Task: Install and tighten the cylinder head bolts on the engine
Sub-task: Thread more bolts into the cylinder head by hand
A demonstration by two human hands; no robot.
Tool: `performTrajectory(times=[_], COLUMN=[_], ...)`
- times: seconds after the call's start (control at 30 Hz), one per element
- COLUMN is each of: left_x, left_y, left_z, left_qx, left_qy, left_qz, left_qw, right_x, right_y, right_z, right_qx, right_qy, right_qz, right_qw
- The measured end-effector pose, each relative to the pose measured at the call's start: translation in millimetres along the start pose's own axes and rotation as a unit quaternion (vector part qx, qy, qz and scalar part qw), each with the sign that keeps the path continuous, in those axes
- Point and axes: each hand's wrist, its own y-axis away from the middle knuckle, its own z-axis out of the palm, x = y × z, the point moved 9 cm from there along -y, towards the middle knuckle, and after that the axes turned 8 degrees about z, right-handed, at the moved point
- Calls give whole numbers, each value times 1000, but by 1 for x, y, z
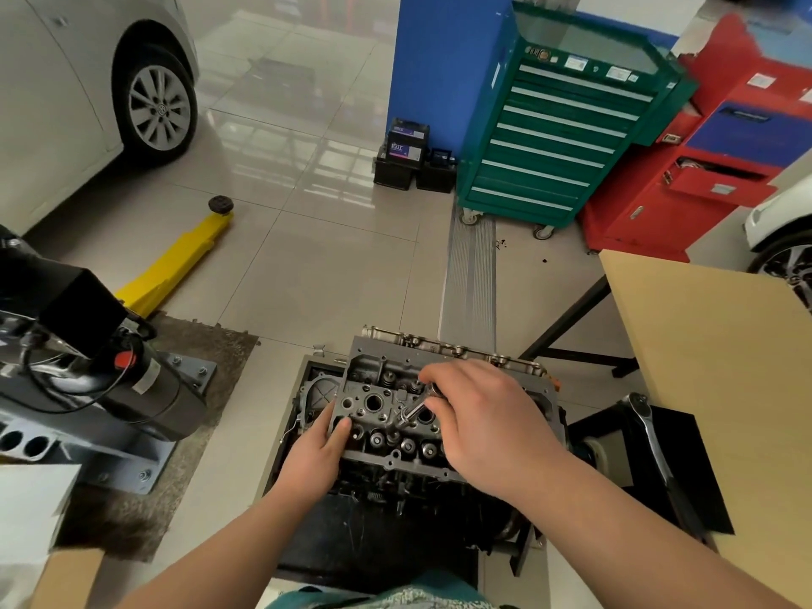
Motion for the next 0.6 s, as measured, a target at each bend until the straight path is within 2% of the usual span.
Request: performTrajectory(times=[0.33,0.5,0.6], left_x=[1,39,80], left_y=[-4,-1,0], left_z=[-1,-28,-38], left_qx=[42,129,140], left_qy=[-1,-48,-97], left_qz=[-42,86,193], left_qw=[998,987,966], right_x=[-15,-13,-13], right_y=[4,5,4], right_z=[3,0,-1], right_qx=[-20,-17,-14], right_qy=[54,52,50], right_qz=[-52,-45,-43], right_qw=[997,997,998])
